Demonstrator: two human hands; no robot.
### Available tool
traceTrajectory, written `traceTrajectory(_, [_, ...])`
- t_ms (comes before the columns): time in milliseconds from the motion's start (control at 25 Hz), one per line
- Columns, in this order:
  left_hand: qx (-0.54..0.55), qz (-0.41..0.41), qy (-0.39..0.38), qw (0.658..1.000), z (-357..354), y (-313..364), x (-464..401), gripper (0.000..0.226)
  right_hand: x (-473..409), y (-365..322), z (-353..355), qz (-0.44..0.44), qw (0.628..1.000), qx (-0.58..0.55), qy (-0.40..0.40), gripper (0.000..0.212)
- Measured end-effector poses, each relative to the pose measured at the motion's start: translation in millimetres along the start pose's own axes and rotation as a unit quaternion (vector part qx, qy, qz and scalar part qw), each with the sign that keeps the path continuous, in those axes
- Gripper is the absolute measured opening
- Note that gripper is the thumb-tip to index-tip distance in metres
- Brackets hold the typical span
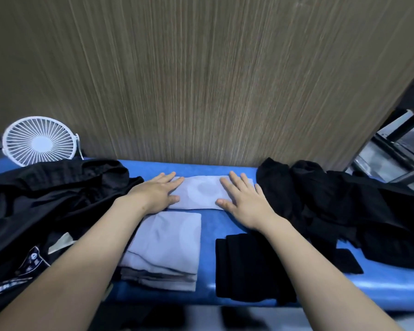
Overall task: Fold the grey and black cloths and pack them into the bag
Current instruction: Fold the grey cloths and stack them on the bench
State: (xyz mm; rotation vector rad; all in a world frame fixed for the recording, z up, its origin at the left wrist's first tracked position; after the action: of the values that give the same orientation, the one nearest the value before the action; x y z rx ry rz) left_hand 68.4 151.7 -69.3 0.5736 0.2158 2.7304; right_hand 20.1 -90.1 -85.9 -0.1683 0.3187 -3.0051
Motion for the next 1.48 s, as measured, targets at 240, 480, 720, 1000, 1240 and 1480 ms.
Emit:
traceTrajectory(240, [0.029,-0.007,0.014,0.999,2,-4,-2,0.063,12,39,11,-0.078,0.996,-0.014,-0.031,0.081])
traceTrajectory(480, [0.089,-0.039,0.050,0.994,3,-2,0,0.062,9,34,22,-0.076,0.995,-0.014,0.068,0.072])
traceTrajectory(720, [0.053,0.015,0.133,0.990,8,-10,15,0.048,13,25,29,-0.122,0.990,0.022,0.062,0.054])
traceTrajectory(1000, [0.130,-0.035,0.156,0.979,7,-8,16,0.037,12,15,29,-0.123,0.964,-0.210,0.108,0.037])
traceTrajectory(1240, [0.120,0.006,0.171,0.978,8,-13,11,0.035,27,37,51,-0.150,0.933,-0.270,0.183,0.041])
traceTrajectory(1480, [0.111,-0.040,0.148,0.982,7,4,11,0.031,29,33,45,-0.145,0.962,-0.166,0.162,0.026])
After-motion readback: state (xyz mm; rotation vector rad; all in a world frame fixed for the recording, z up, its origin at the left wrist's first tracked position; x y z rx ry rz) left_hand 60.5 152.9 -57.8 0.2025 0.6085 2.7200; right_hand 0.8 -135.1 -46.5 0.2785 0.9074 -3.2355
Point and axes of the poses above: each hand's wrist, its own x-axis away from the middle knuckle, its own z-axis out of the back of the hand, y = z × x, the point moved 4 cm from there along -x, towards the middle knuckle, and after that the axes turned 2 degrees about x, right-handed, at the moved point
